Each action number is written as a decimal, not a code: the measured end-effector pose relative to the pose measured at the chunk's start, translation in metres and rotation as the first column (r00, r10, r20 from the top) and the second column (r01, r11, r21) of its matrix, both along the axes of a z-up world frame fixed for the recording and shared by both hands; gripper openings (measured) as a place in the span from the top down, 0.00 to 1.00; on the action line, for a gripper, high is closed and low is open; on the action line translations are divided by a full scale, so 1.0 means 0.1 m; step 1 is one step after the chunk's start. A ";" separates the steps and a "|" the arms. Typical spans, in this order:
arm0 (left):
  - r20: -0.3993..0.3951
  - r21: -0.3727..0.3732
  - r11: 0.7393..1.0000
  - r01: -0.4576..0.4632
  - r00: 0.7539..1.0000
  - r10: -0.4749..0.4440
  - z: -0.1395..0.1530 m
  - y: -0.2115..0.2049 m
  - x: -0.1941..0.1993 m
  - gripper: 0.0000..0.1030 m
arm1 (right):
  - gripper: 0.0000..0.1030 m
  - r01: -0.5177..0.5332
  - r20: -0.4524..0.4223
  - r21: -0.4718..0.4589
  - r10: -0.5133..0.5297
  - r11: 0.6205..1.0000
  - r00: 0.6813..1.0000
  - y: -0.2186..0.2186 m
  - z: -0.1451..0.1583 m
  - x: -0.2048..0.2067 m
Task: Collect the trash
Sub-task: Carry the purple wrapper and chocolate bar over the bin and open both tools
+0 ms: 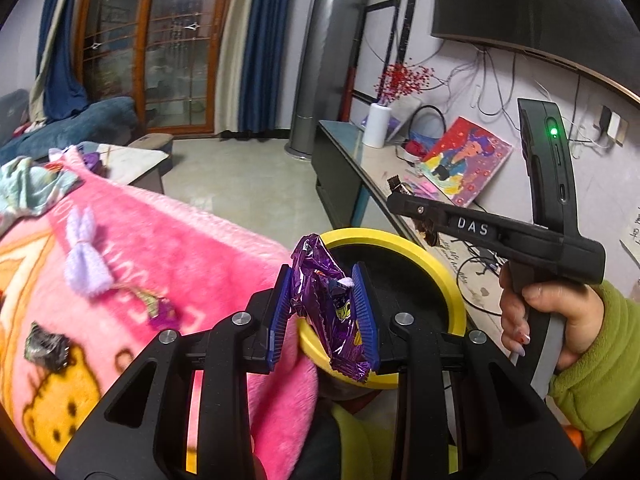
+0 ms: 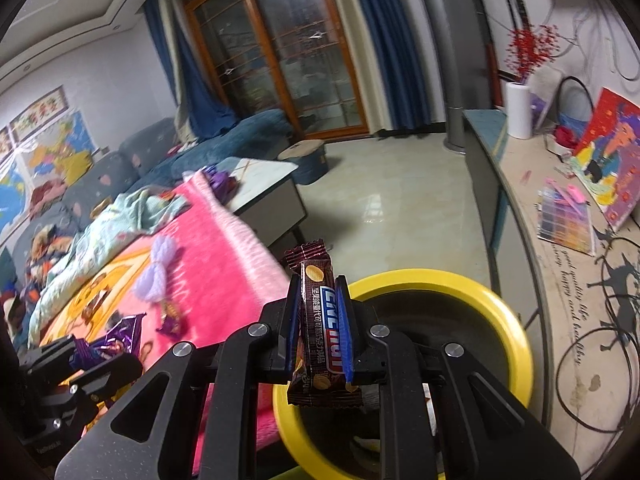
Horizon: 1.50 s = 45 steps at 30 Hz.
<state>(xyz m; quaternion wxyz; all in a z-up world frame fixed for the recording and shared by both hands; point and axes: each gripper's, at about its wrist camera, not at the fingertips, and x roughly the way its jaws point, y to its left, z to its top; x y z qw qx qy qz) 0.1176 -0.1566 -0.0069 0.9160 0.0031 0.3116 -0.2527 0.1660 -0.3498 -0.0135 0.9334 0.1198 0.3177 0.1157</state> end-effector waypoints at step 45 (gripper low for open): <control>-0.093 0.083 0.980 0.182 0.980 -0.174 -0.72 -1.06 0.43 0.69 | 0.82 0.197 -0.124 0.043 -0.190 0.979 0.974 -0.91 -0.54 0.10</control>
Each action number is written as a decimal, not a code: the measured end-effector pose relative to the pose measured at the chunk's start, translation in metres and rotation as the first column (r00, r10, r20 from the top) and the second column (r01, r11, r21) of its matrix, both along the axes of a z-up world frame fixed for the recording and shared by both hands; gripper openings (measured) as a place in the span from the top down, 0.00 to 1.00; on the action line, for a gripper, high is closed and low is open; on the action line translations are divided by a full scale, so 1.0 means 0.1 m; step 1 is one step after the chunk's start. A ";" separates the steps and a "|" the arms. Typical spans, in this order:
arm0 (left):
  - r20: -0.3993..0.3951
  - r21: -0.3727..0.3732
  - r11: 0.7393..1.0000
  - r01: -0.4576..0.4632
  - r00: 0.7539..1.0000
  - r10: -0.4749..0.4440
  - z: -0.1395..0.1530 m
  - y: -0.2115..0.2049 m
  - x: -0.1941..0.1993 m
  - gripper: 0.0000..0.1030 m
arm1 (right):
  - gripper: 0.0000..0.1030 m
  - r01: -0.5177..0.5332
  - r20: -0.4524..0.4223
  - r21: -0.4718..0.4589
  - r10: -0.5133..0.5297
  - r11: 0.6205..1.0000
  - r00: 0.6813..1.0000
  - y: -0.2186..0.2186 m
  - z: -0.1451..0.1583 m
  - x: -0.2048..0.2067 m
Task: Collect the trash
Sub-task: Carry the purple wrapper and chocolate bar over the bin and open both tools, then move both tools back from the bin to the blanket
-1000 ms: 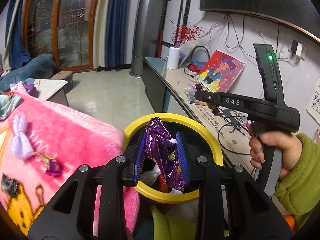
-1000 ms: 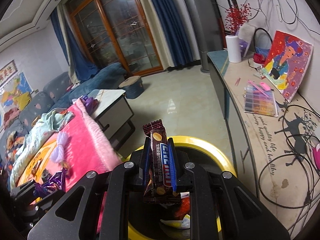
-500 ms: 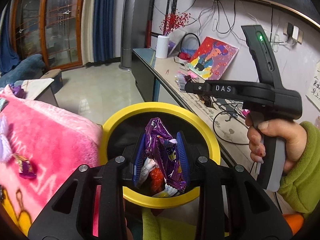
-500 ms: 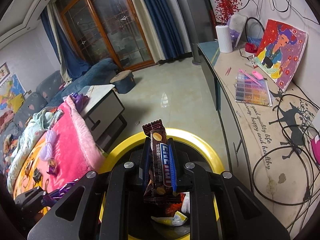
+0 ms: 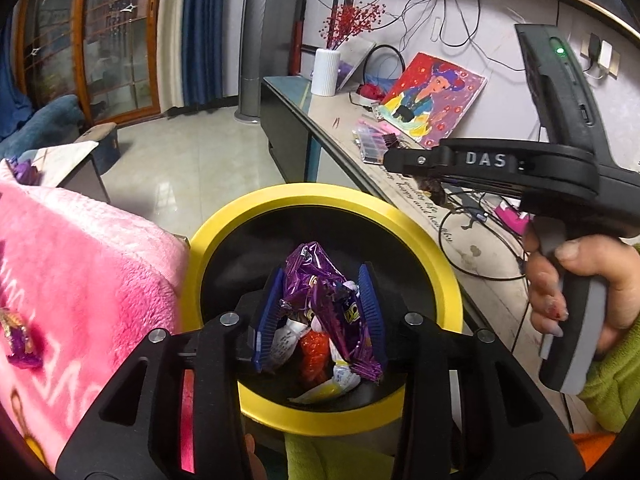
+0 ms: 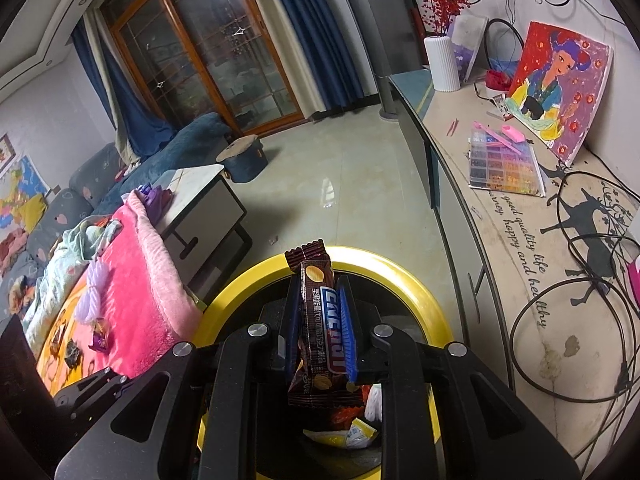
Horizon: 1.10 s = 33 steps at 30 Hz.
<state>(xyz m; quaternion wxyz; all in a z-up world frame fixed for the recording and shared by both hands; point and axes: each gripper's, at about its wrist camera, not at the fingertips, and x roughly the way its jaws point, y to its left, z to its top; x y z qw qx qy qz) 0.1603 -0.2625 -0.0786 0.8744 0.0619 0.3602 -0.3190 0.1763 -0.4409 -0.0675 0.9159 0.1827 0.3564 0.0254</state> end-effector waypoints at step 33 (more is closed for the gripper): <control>0.018 -0.072 0.994 -0.084 0.996 0.085 0.26 0.29 0.01 0.11 | 0.37 0.031 0.043 -0.026 -0.030 0.999 0.999 0.04 0.16 -0.07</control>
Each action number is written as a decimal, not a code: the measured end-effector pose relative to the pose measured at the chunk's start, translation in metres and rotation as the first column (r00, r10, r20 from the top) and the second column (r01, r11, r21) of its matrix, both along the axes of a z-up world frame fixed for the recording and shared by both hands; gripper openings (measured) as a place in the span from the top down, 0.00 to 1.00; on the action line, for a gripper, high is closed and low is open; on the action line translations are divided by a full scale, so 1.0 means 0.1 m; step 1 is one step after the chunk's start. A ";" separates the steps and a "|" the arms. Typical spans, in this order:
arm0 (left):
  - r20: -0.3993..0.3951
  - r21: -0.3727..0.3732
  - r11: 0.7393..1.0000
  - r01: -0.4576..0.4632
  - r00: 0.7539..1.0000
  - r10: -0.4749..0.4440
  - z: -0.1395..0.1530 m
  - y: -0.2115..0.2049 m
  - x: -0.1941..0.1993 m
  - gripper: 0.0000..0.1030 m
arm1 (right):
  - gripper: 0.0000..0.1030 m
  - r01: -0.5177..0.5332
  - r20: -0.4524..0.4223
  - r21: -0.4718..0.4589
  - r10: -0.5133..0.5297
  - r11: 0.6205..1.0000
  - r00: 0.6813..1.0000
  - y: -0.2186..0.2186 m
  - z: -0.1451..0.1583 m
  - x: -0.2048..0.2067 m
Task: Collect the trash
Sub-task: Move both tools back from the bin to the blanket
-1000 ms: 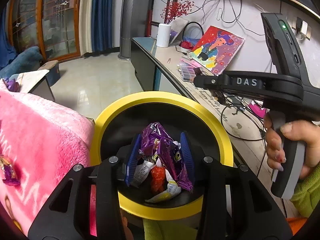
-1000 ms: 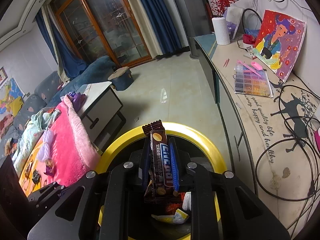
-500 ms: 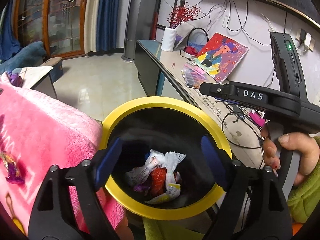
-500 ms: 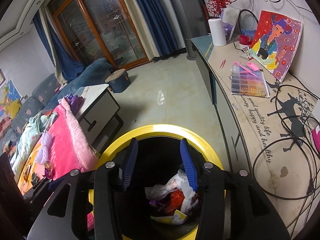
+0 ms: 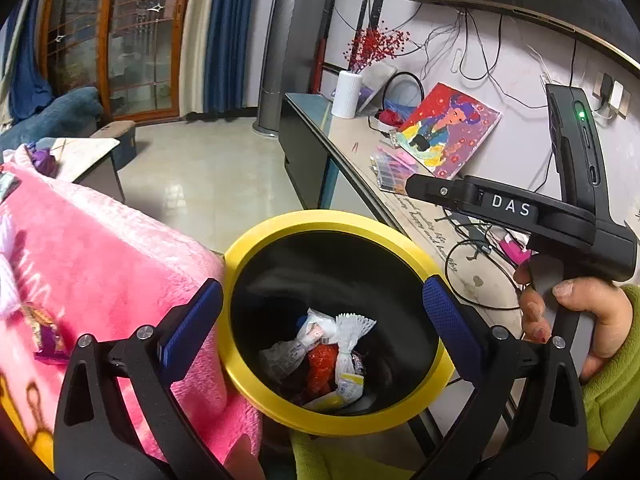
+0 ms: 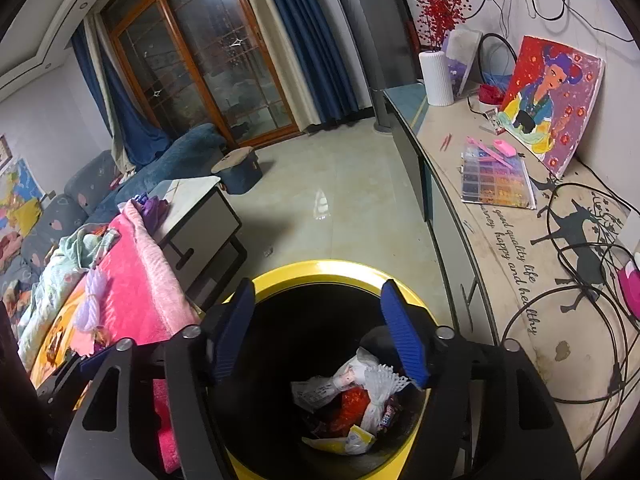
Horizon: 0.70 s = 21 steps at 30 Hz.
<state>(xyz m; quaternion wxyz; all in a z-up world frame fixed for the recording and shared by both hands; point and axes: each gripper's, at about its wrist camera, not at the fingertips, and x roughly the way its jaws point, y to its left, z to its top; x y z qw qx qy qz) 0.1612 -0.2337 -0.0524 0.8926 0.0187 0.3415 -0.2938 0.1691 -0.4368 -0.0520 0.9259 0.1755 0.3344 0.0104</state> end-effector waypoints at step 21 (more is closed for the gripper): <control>0.032 -0.016 0.991 -0.130 0.991 0.130 0.18 0.51 -0.03 0.11 | 0.19 -0.096 0.036 -0.044 0.097 0.994 0.995 0.47 0.23 -0.08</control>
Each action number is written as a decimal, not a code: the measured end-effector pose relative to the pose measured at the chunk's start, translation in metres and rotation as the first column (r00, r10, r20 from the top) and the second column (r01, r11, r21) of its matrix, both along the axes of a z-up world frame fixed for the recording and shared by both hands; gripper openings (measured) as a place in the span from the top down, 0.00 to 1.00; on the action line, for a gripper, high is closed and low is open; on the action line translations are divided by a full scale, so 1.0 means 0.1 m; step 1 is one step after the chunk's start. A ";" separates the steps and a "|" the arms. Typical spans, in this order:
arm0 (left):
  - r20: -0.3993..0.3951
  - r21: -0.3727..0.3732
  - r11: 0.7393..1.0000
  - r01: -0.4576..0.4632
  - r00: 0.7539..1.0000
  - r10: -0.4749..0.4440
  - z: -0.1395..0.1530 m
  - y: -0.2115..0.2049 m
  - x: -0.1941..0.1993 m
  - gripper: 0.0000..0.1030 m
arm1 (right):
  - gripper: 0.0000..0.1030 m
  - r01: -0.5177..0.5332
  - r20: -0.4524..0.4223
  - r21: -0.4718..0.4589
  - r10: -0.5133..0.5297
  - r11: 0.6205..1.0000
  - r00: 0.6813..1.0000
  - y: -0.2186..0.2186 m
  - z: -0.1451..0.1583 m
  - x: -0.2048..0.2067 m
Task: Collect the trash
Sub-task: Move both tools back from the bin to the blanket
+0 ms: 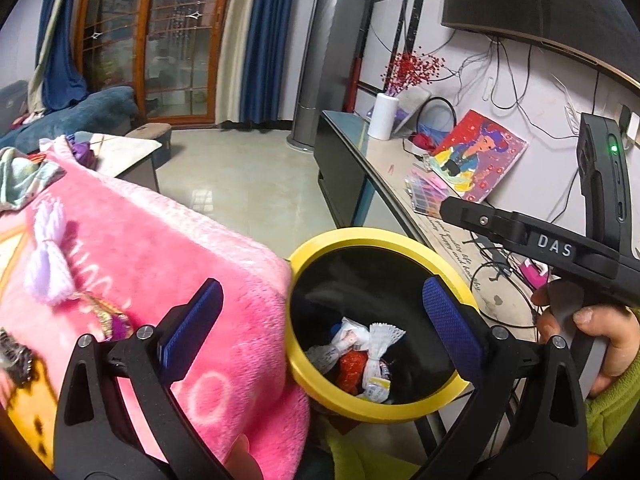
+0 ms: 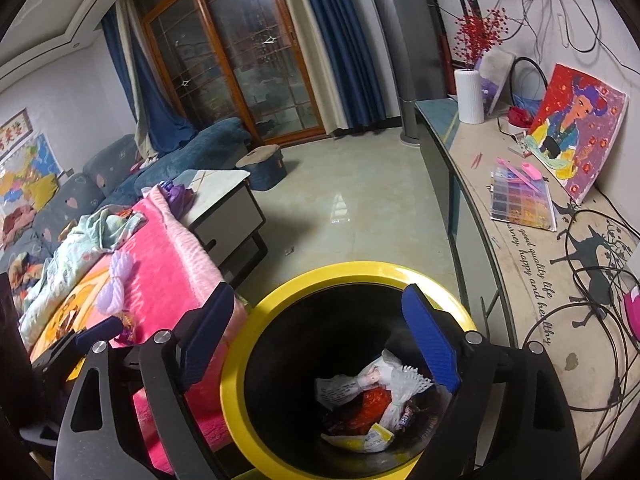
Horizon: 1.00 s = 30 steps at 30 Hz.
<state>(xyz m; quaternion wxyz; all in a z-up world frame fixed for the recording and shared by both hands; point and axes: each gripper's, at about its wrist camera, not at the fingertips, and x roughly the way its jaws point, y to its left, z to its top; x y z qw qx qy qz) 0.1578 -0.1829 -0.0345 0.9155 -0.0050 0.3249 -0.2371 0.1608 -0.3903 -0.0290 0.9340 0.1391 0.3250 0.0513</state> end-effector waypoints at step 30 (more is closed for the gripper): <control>0.028 -0.045 0.959 -0.279 0.959 0.281 0.22 1.22 -0.15 0.11 | 0.17 -0.219 0.027 -0.048 0.220 0.975 0.975 1.11 0.16 -0.19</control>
